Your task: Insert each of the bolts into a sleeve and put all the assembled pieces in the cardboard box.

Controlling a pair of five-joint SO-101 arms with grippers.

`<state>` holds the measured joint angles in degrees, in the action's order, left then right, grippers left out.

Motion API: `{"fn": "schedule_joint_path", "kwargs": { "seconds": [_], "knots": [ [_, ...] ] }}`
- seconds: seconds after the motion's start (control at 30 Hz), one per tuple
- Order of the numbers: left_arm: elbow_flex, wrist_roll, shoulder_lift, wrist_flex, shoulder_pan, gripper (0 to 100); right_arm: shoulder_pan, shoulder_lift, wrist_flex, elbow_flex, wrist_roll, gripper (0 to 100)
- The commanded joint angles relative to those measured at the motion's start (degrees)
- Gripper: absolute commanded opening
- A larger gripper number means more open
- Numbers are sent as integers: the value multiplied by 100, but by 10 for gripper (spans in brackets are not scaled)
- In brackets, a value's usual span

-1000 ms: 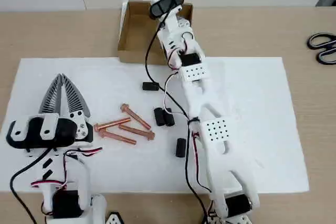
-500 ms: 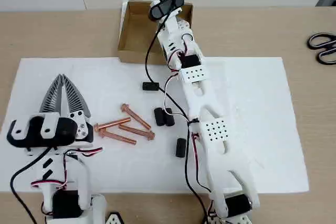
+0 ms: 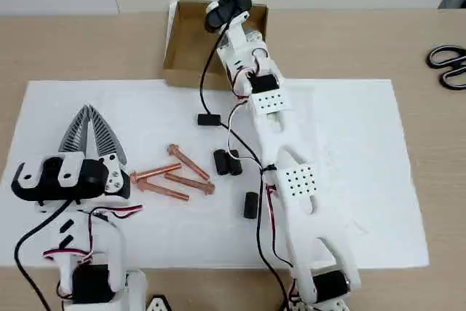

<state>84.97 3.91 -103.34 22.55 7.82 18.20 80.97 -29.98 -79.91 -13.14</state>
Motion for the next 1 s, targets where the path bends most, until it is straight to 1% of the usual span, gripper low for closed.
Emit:
{"fn": "schedule_joint_path", "kwargs": {
  "seconds": [0.0, 0.1, 0.2, 0.27, 0.37, 0.5, 0.77, 0.97],
  "knots": [
    [-31, -35, -44, 26, 9, 7, 4, -127, -13, -378, -53, 156],
    [-31, -26, -44, 26, 9, 7, -4, -136, -13, -519, -53, 139],
    [-22, -26, -44, 26, 26, 7, -48, -136, -66, -1081, -53, 136],
    [-22, -26, -44, 26, 26, 6, -66, -145, -321, -1512, -53, 136],
    [-22, -18, -44, 26, 18, 6, -66, -418, -1174, -1635, -53, 136],
    [-22, -18, -44, 26, 18, 6, -40, -1349, -2712, -1644, -35, 136],
    [-22, -9, -44, 26, 18, 6, 84, -2633, -5086, -1644, -35, 136],
    [-22, -9, -44, 105, 9, 6, 488, -3389, -6378, -1644, -35, 136]
  ]
}}
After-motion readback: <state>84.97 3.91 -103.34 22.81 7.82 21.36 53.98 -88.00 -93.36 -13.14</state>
